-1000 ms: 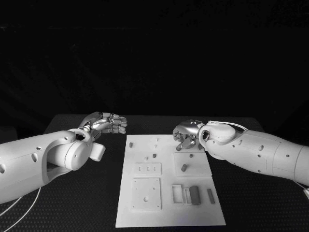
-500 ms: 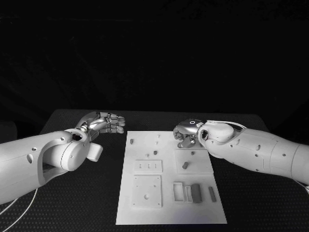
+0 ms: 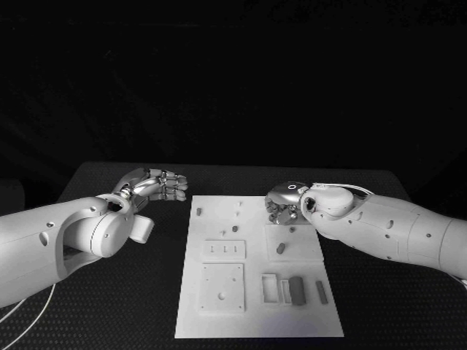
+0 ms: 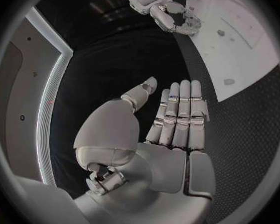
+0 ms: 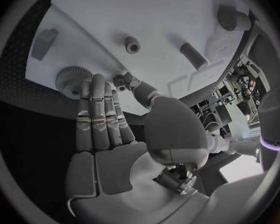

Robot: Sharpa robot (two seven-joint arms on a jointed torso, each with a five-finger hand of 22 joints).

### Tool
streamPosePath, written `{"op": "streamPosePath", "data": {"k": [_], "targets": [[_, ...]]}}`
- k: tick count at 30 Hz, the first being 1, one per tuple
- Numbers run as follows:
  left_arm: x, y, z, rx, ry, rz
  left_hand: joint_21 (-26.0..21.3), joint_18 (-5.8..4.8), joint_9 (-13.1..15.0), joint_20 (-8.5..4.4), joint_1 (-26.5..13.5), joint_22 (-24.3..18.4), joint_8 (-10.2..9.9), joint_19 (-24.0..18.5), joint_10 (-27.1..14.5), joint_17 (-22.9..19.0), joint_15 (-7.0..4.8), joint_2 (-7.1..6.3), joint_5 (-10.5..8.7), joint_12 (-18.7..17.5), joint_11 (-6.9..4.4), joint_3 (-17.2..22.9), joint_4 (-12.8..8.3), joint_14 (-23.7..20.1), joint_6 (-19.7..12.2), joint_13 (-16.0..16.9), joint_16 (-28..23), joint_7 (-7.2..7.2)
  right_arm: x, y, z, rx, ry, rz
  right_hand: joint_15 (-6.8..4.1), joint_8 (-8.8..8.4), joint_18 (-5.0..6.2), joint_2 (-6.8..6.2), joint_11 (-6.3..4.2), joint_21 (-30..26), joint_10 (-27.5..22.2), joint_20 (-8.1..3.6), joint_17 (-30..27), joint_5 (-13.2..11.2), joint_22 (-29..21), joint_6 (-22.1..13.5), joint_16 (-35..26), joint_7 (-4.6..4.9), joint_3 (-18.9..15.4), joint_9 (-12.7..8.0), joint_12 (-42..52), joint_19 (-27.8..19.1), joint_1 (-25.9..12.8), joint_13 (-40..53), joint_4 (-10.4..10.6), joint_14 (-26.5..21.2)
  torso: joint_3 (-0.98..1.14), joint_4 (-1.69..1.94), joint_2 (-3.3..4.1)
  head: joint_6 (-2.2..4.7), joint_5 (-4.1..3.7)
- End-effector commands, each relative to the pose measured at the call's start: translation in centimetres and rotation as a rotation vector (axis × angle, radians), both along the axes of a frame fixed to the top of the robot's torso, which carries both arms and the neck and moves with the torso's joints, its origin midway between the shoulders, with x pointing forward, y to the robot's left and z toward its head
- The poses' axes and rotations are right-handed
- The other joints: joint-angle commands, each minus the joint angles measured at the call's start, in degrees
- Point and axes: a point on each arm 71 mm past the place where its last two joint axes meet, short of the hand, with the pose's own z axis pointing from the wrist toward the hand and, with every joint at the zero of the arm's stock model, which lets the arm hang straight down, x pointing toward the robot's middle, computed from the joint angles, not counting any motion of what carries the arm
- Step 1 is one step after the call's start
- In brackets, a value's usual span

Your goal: Assemble the parts on the task board

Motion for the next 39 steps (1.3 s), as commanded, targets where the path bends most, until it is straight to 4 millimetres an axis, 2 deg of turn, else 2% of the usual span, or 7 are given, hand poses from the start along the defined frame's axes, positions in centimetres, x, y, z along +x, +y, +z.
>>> {"op": "streamPosePath", "data": {"k": [1, 10, 13, 19, 24, 26, 39], "targets": [[0.0, -0.2, 0.1, -0.008, -0.01, -0.021, -0.4, -0.6, -0.1, -0.06, -0.3, 0.1, -0.3, -0.5, -0.3, 0.1, 0.17, -0.33, 0.24, -0.3, 0.35, -0.3, 0.0, -0.4, -0.3, -0.1, -0.3, 0.04, -0.1, 0.0, -0.5, -0.03, 0.024, 0.009, -0.09, -0.16, 0.79, -0.25, 0.24, 0.3, 0.1, -0.05, 0.1, 0.2, 1.2, 0.6, 0.2, -0.12, 0.1, -0.1, -0.4, 0.3, -0.1, -0.1, 0.2, 0.3, -0.06, 0.02, 0.18, -0.08, 0.0], [-0.1, -0.2, 0.1, -0.008, -0.009, -0.021, -0.4, -0.6, -0.1, -0.05, -0.4, 0.1, -0.3, -0.5, -0.3, 0.1, 0.18, -0.32, 0.24, -0.3, 0.36, -0.3, 0.1, -0.4, -0.4, -0.1, -0.4, 0.05, -0.2, 0.1, -0.8, -0.026, 0.024, 0.011, -0.45, 0.42, 0.79, 1.27, -0.2, 0.8, 1.7, -0.21, 0.7, 0.2, 1.3, 2.4, 0.3, -0.64, 0.2, 0.1, -0.1, 0.7, -0.7, 0.1, 0.3, 0.7, -0.13, -0.03, 0.34, -0.23, 0.18], [-0.1, -0.2, 0.2, -0.008, -0.009, -0.022, -0.4, -0.6, -0.1, -0.05, -0.4, 0.1, -0.4, -0.5, -0.3, 0.1, 0.18, -0.32, 0.24, -0.4, 0.37, -0.3, 0.1, -0.4, -0.4, -0.1, -0.4, 0.07, -0.2, 0.1, -0.8, -0.029, 0.018, 0.016, -0.91, 0.99, 0.79, 3.4, -0.77, 1.1, 3.4, -0.42, 1.1, 0.2, 1.4, 4.0, 0.5, -1.31, 0.6, 0.3, 0.5, 1.1, -0.9, 0.4, 0.2, 1.2, -0.21, -0.03, 0.37, -0.24, 0.19], [-0.1, -0.2, 0.2, -0.008, -0.008, -0.022, -0.4, -0.59, -0.1, -0.05, -0.5, 0.1, -0.4, -0.5, -0.3, 0.1, 0.18, -0.34, 0.24, -0.4, 0.38, -0.4, 0.1, -0.3, -0.4, -0.1, -0.4, 0.08, -0.4, 0.4, -0.9, -0.032, 0.01, 0.026, -1.95, 1.88, 0.79, 5.22, -1.96, 2.7, 6.3, -1.29, 2.6, 0.2, 1.5, 6.7, 2.2, -2.43, 0.9, 0.7, 1.6, 2.7, 0.2, 1.1, 0.1, 2.9, -0.25, -0.06, 0.5, -0.23, 0.2], [-0.1, -0.2, 0.2, -0.008, -0.007, -0.023, -0.4, -0.59, -0.2, -0.05, -0.5, 0.1, -0.4, -0.5, -0.3, 0.1, 0.18, -0.36, 0.25, -0.5, 0.39, -0.4, 0.1, -0.3, -0.4, -0.1, -0.4, 0.09, -0.4, 0.6, -0.9, -0.025, -0.007, 0.021, -2.59, 1.91, 0.79, 4.54, -2.7, 4.4, 8.3, -1.8, 4.0, 0.2, 1.5, 8.8, 3.6, -2.94, 5.4, 0.7, 1.8, 3.9, 0.2, 1.8, 0.4, 3.5, -0.29, -0.03, 0.55, -0.15, 0.15], [-0.1, -0.2, 0.2, -0.008, -0.007, -0.023, -0.4, -0.58, -0.2, -0.05, -0.5, 0.1, -0.4, -0.5, -0.3, 0.1, 0.18, -0.36, 0.25, -0.5, 0.39, -0.4, 0.1, -0.3, -0.4, -0.1, -0.4, 0.09, -0.4, 0.6, -0.8, -0.021, -0.021, 0.016, -2.68, 1.91, 0.79, 4.57, -2.79, 4.7, 8.6, -1.91, 4.2, 0.2, 1.5, 9.0, 3.8, -3.01, 5.7, 0.8, 1.7, 4.0, 0.1, 1.9, 0.3, 3.6, -0.31, -0.01, 0.58, -0.18, 0.13], [-0.1, -0.2, 0.2, -0.007, -0.008, -0.022, -0.5, -0.57, -0.2, -0.05, -0.4, 0.1, -0.4, -0.5, -0.4, 0.2, 0.18, -0.37, 0.25, -0.6, 0.42, -0.4, 0.0, -0.3, -0.5, -0.1, -0.5, 0.1, -0.4, 1.6, 0.7, 0.035, -0.176, -0.04, -3.26, 1.91, 0.79, 3.89, -3.31, 7.3, 9.9, -2.66, 5.5, 0.2, 1.5, 10.1, 5.2, -3.43, 6.5, 1.2, 1.5, 4.8, -0.2, 2.6, 0.2, 4.2, -0.39, -0.07, 0.71, 0.87, 0.25]]}}
